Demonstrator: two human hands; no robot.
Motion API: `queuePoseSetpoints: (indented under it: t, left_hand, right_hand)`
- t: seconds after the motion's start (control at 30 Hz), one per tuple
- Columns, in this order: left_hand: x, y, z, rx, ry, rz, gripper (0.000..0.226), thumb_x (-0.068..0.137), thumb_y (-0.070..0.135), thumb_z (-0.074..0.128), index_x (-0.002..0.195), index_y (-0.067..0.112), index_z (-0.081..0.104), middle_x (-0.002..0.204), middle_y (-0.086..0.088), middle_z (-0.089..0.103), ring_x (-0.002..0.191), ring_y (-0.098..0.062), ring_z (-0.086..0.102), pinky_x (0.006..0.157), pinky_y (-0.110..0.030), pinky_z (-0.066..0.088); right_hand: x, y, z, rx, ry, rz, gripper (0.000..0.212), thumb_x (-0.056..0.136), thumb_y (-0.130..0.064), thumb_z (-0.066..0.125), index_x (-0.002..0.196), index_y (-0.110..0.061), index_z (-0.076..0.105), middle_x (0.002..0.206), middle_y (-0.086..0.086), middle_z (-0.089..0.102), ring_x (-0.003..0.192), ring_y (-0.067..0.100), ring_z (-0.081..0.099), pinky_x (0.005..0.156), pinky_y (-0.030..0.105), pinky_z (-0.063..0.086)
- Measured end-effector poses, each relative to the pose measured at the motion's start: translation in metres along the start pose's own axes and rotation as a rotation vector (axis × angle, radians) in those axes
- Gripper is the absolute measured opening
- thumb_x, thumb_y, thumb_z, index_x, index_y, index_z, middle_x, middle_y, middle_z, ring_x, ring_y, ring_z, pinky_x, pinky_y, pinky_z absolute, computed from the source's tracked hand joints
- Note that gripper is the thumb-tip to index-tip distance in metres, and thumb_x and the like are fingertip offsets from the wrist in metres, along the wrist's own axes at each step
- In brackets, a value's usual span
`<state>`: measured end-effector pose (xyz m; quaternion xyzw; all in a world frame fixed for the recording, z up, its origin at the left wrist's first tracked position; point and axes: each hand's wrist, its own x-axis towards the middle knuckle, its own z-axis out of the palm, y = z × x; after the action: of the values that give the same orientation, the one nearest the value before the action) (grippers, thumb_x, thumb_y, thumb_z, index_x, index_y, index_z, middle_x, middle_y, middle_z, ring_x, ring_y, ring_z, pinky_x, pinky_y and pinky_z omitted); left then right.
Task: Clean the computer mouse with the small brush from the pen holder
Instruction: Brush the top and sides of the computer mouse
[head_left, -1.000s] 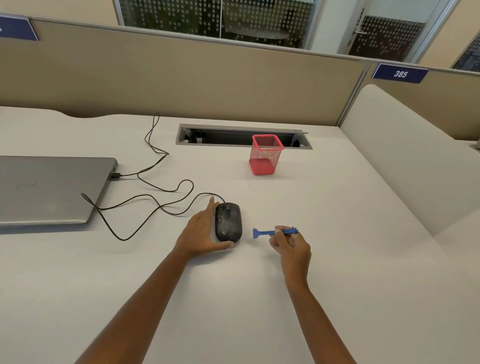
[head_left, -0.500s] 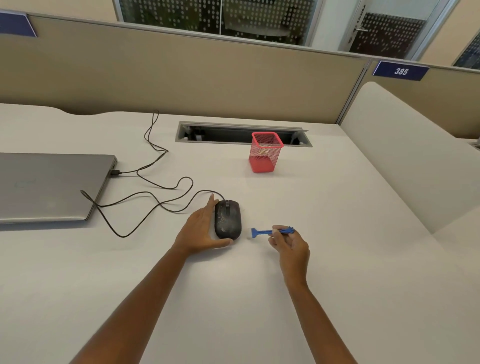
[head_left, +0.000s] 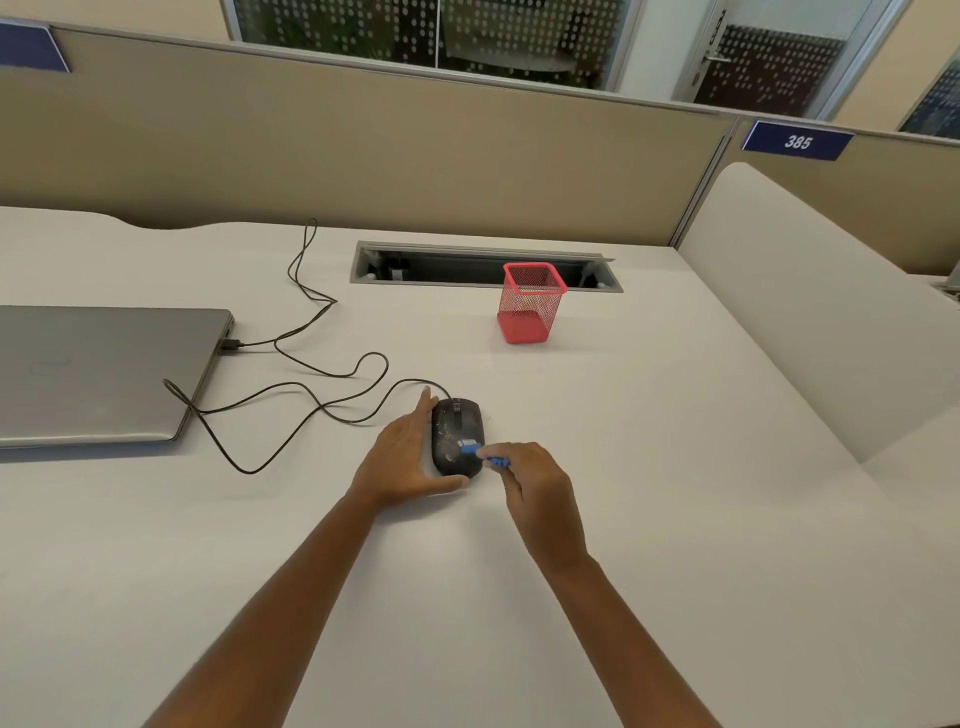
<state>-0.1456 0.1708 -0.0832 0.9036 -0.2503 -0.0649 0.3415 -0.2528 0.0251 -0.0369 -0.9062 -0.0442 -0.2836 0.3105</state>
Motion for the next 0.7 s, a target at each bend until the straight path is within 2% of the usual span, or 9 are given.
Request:
queuePoseSetpoints:
  t: [0.17, 0.37, 0.5, 0.6, 0.7]
  left_hand:
    - [0.0, 0.0, 0.0, -0.004, -0.003, 0.001, 0.124, 0.045, 0.071, 0.057, 0.145, 0.018, 0.005, 0.144, -0.002, 0.037, 0.127, -0.023, 0.039, 0.097, -0.025, 0.029]
    - [-0.005, -0.003, 0.001, -0.016, -0.023, 0.005, 0.12, 0.048, 0.07, 0.053, 0.145, 0.021, 0.001, 0.149, 0.0, 0.03, 0.134, -0.022, 0.029, 0.105, -0.027, 0.024]
    - [-0.009, -0.002, 0.0, -0.029, -0.012, -0.004, 0.118, 0.05, 0.071, 0.05, 0.145, 0.02, 0.002, 0.15, 0.0, 0.029, 0.134, -0.02, 0.03, 0.102, -0.024, 0.023]
    - [-0.01, -0.001, 0.0, -0.031, -0.007, 0.003, 0.116, 0.054, 0.069, 0.053, 0.145, 0.018, 0.002, 0.151, -0.001, 0.027, 0.134, -0.02, 0.03, 0.103, -0.023, 0.022]
    - [-0.01, -0.001, 0.0, -0.039, 0.0, 0.005, 0.114, 0.058, 0.064, 0.058, 0.145, 0.017, 0.003, 0.151, -0.002, 0.028, 0.135, -0.02, 0.03, 0.103, -0.022, 0.021]
  right_hand:
    - [-0.024, 0.002, -0.01, -0.107, -0.091, -0.103, 0.018, 0.067, 0.008, 0.072, 0.083, -0.003, 0.071, 0.073, 0.012, 0.073, 0.064, 0.024, 0.069, 0.061, 0.025, 0.056]
    - [0.002, -0.007, -0.014, 0.009, 0.074, -0.034, 0.018, 0.075, 0.007, 0.062, 0.087, -0.003, 0.071, 0.079, 0.009, 0.075, 0.075, 0.009, 0.058, 0.074, 0.016, 0.045]
    - [0.019, -0.012, -0.002, -0.012, -0.044, 0.042, 0.018, 0.08, 0.007, 0.062, 0.091, -0.004, 0.071, 0.087, 0.011, 0.075, 0.079, 0.026, 0.067, 0.072, 0.023, 0.049]
    - [0.013, -0.016, 0.005, -0.076, -0.104, 0.015, 0.02, 0.076, 0.009, 0.063, 0.09, -0.003, 0.071, 0.087, 0.012, 0.075, 0.079, 0.026, 0.069, 0.07, 0.025, 0.052]
    - [-0.002, -0.018, 0.002, -0.123, -0.098, -0.068, 0.024, 0.068, 0.012, 0.067, 0.085, -0.003, 0.072, 0.08, 0.01, 0.075, 0.071, 0.023, 0.07, 0.06, 0.027, 0.058]
